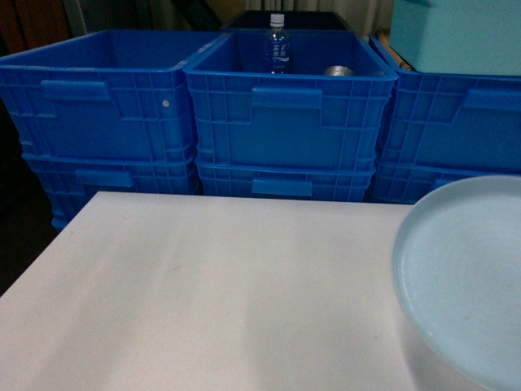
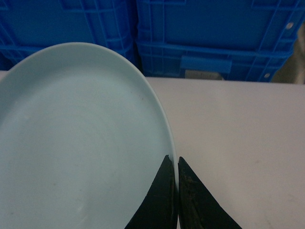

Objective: Place blue tray on left shelf second layer neatly

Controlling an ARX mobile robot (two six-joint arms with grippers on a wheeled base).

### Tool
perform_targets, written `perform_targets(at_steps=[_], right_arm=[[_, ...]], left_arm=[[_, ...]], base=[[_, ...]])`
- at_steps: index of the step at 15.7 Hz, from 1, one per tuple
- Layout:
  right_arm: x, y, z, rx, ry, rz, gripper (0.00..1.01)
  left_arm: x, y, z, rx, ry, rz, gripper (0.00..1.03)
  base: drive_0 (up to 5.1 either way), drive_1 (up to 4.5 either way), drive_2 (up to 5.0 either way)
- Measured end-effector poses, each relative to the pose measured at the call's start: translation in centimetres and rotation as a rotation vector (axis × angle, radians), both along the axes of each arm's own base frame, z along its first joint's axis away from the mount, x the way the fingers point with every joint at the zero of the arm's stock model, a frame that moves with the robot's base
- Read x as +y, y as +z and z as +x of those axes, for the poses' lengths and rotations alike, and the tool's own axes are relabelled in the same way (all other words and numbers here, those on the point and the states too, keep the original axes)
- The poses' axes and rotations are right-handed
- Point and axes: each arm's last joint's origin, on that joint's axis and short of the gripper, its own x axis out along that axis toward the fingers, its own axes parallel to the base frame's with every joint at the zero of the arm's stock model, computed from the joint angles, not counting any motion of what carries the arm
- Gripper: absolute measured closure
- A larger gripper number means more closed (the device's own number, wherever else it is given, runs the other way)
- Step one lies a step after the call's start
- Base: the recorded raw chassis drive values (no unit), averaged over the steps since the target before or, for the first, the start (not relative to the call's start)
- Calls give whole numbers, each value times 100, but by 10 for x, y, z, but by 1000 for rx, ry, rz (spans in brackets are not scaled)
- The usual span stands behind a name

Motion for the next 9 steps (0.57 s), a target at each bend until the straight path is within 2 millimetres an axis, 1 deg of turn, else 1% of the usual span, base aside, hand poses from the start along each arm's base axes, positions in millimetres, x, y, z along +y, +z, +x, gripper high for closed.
perform_targets(at_steps=[2,5,7,9], right_arm=[[1,12,-11,-84,12,-31,99],[9,29,-39,-157,55,-68,99],[13,46,-54,-219,89,-66,99],[15,54,-69,-251,102,-65,99]], left_arm=[[0,0,0,0,0,0,5],[0,0,0,0,0,0,5],[0,0,0,0,0,0,5],[0,0,0,0,0,0,5]], base=[[0,0,0],[0,0,0],[0,0,0],[0,0,0]])
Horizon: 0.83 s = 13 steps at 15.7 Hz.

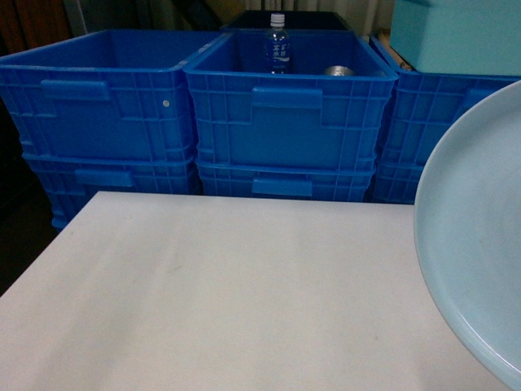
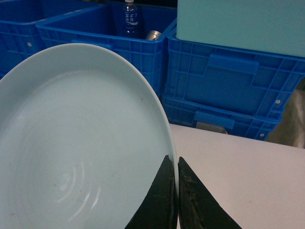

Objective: Place blue tray on left shelf second layer neatly

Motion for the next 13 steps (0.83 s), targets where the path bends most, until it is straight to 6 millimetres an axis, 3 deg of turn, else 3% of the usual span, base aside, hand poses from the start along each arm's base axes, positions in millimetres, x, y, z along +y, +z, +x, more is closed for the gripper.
perform_targets(at_steps=[6,13], right_arm=[[2,-14,-40,4,36,10,99],[13,-22,-57,23,77,8,99]], left_arm=[[0,0,0,0,0,0,5],[0,0,0,0,0,0,5]], base=[[0,0,0],[0,0,0]])
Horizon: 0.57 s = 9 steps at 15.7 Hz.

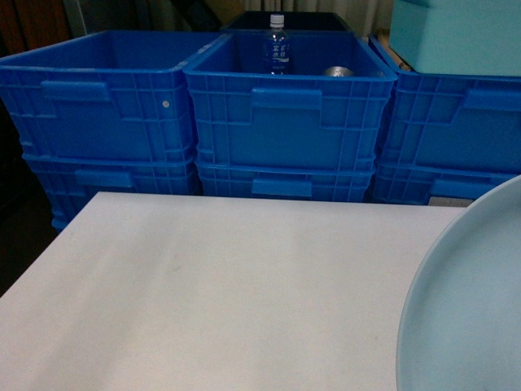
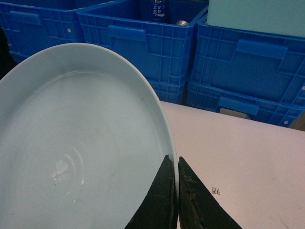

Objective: Place blue tray on left shelf second layer neatly

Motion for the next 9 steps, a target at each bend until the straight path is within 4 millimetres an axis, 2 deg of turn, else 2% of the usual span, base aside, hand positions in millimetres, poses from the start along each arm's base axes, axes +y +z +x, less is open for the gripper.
perform_targets(at_steps=[9], right_arm=[[7,-6,-1,-2,-1,-32,99]], left_arm=[[0,0,0,0,0,0,5]], base=[[0,0,0]])
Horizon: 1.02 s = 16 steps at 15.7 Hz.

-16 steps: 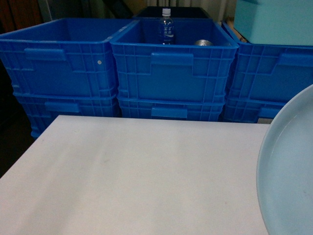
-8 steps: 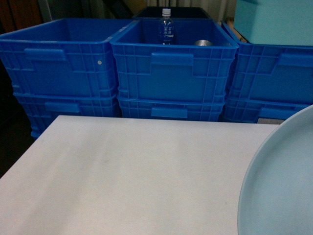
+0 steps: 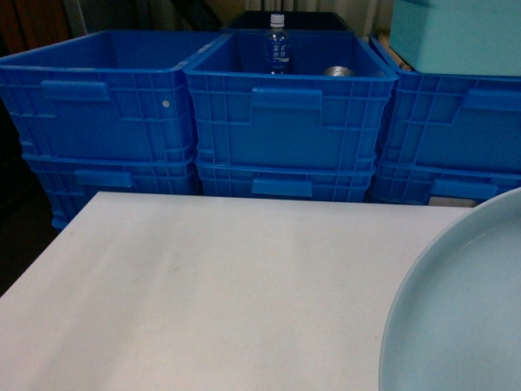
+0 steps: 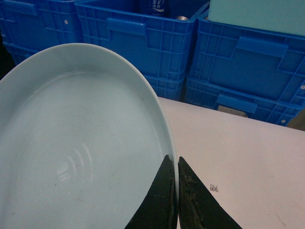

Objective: Place blue tray on left shelf second layer neatly

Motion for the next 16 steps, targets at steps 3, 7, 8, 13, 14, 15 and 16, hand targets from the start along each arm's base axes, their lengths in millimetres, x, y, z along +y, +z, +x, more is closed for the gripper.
perform_targets(at_steps=[3,7,8,13,14,15,16], right_arm=[[0,0,0,0,0,0,99],[0,0,0,0,0,0,99],[0,0,0,0,1,0,99],[0,0,0,0,-1,0,99],[0,0,0,0,-1,0,99],[0,0,0,0,0,0,99],[0,0,0,0,-1,0,99]], left_arm=[[0,0,0,0,0,0,5],[0,0,0,0,0,0,5],[0,0,0,0,2,0,5],[0,0,0,0,0,0,5],[0,0,0,0,0,0,5],[0,0,0,0,0,0,5],[0,0,0,0,0,0,5]], base=[[0,0,0],[-31,-31,-31],[-186,-186,-186],[-159,-159,-159],[-165,-165,-165],[-167,-167,-167],[-167,-167,-167]])
